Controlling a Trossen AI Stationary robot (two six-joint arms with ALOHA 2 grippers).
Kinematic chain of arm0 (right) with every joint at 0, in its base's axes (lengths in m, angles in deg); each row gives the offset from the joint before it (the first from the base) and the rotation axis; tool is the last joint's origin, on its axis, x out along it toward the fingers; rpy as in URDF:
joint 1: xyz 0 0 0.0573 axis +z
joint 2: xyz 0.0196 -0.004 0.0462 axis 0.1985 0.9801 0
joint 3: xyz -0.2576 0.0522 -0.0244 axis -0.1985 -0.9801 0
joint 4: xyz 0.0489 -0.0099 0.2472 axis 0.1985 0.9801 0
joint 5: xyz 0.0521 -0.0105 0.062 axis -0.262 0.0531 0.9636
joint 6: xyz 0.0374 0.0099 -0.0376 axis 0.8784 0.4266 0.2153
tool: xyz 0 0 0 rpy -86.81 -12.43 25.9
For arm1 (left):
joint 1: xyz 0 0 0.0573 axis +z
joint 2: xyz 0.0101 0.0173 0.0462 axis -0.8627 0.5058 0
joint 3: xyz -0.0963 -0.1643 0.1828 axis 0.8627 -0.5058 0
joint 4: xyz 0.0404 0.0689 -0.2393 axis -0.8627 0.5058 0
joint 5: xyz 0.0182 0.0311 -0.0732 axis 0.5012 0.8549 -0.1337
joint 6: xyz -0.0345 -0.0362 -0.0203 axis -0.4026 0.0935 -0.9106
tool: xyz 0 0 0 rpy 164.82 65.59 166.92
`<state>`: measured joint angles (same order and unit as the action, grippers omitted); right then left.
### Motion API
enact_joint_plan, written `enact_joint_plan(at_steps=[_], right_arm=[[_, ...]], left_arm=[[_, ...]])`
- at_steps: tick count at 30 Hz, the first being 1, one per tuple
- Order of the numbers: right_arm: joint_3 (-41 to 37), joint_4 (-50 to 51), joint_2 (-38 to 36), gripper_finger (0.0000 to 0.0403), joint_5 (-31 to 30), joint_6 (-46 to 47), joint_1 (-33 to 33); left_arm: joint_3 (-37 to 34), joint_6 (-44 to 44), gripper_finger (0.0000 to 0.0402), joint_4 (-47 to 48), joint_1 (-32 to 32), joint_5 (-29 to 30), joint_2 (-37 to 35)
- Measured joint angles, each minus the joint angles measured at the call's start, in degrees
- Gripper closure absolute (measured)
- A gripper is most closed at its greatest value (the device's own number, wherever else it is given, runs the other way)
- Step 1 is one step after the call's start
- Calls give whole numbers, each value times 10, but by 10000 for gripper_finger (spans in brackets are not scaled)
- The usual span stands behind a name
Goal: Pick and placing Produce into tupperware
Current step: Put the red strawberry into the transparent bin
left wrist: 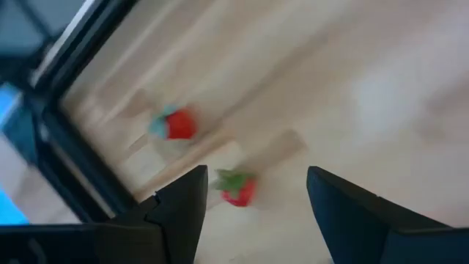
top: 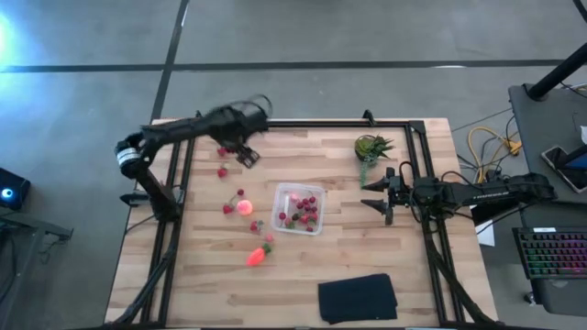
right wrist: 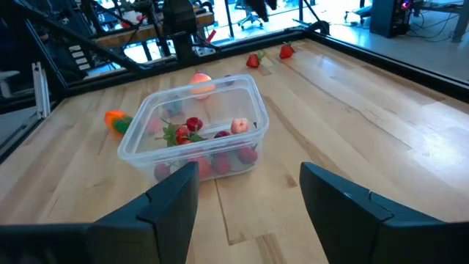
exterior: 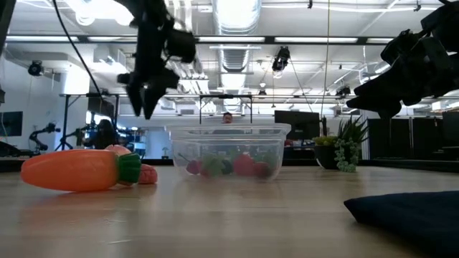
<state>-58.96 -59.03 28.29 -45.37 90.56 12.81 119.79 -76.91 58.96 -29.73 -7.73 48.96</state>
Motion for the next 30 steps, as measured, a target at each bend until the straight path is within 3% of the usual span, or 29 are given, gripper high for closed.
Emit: enact_joint_plan(at_steps=[6, 14, 20, 30], right_arm=[[0, 0, 0, 174, 0, 0, 0], [0, 0, 0, 174, 0, 0, 0], [0, 0, 0, 174, 0, 0, 0], [0, 0, 0, 174, 0, 0, 0]], left_arm=[[-51, -28, 183, -77, 110, -66, -3], [-148, -43, 183, -138, 188, -69, -3], [-193, -57, 183, -192, 204, -75, -3], [-206, -55, 183, -269, 215, -78, -2]])
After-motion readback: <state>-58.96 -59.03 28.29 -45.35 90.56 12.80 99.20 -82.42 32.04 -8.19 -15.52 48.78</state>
